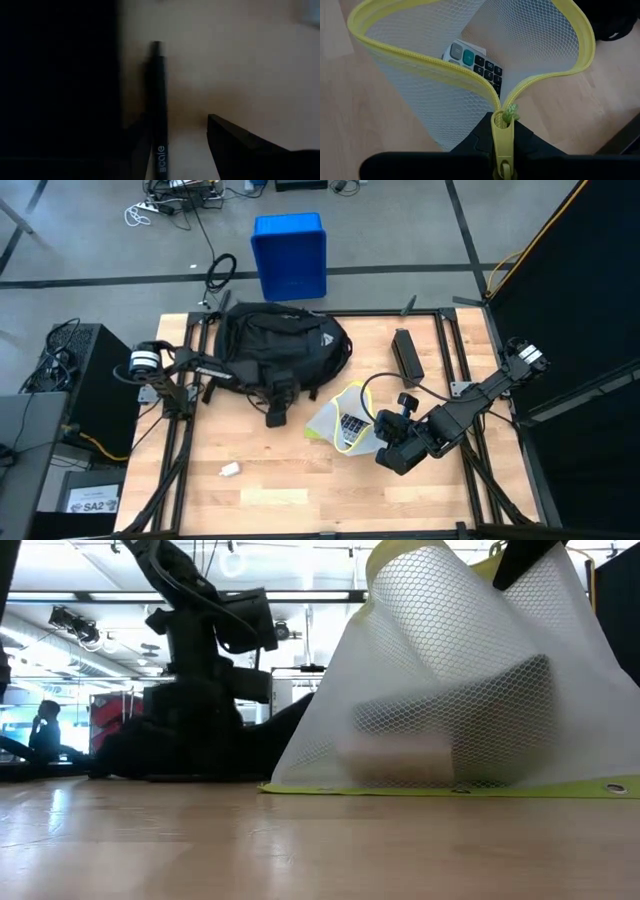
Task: Unpack backpack
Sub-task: Put the black pen into the yellow zip bag
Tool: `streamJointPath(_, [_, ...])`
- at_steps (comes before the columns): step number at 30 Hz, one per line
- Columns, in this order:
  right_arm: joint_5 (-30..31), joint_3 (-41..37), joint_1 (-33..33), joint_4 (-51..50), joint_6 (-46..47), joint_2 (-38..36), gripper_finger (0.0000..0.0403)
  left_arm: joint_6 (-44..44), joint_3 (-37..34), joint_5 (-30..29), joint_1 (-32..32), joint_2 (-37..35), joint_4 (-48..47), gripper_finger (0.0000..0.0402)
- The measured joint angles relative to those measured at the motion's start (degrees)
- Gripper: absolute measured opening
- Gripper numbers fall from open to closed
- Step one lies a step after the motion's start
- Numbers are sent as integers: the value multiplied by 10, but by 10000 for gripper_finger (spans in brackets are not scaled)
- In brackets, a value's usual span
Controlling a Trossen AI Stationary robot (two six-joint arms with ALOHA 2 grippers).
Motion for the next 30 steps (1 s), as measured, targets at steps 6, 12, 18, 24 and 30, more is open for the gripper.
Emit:
streamJointPath(6, [0,0,0,1,0,0,0,2,-1,27,-65,1,34,156])
streamJointPath(12, [0,0,0,8,0,0,0,3,-2,-2,-97,2,63,114])
streamJointPath(18, [0,0,0,10,0,0,0,17,-2,-13,-99,2,63,37])
streamJointPath(24, [0,0,0,10,0,0,0,19,-2,21,-99,3,63,8])
streamJointPath(30, [0,0,0,10,0,0,0,-14,-2,29,-100,3,66,37])
